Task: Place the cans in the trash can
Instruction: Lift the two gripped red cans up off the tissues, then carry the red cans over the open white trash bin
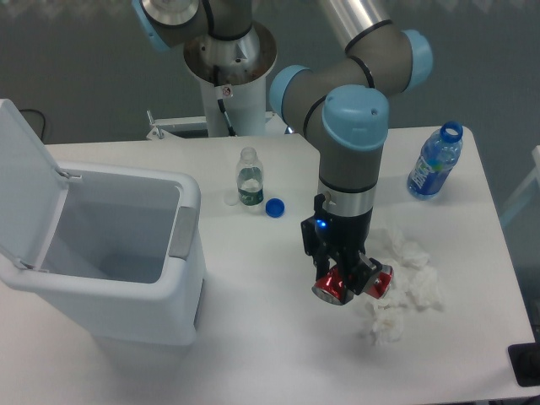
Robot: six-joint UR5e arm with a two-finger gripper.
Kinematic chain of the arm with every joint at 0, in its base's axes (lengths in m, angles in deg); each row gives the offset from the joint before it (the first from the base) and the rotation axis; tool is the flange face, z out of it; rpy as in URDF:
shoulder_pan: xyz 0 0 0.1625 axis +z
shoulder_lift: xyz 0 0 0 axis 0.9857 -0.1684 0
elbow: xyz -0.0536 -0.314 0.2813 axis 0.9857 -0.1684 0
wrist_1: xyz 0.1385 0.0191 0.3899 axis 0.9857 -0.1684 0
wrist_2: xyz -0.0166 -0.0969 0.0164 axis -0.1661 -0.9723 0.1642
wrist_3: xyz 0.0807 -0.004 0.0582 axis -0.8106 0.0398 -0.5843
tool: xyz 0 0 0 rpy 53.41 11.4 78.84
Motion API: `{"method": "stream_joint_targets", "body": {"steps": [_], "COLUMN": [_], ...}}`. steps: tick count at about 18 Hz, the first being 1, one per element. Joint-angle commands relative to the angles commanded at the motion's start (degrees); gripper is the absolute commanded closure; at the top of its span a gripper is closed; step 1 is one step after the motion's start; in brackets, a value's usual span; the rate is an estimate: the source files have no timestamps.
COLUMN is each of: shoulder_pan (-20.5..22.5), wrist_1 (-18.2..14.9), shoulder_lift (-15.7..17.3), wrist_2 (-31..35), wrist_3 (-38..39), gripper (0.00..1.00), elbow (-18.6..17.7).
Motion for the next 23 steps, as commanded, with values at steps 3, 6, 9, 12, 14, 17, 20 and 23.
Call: {"method": "stream_joint_targets", "body": {"steps": [3,6,9,12,14,17,20,23], "shoulder_pan": [-0.09,-0.09,0.0,0.0,-0.35,-0.88,-1.32,-3.59], "wrist_1": [0.09,0.09,0.09,0.0,0.0,0.0,-0.09,-0.09], "shoulder_lift": [0.09,0.17,0.26,0.97,1.84,3.77,7.63,10.89], "wrist_2": [-0.09,-0.18,-2.89,-5.36,-5.37,-5.72,-7.3,-7.82], "wrist_3": [0.87,1.67,5.87,12.99,15.63,22.3,27.32,34.77], "gripper": [0.44,0.44,0.44,0.44,0.44,0.44,0.44,0.44], "elbow": [0.17,0.79,2.54,4.66,4.66,4.48,2.99,1.32]}}
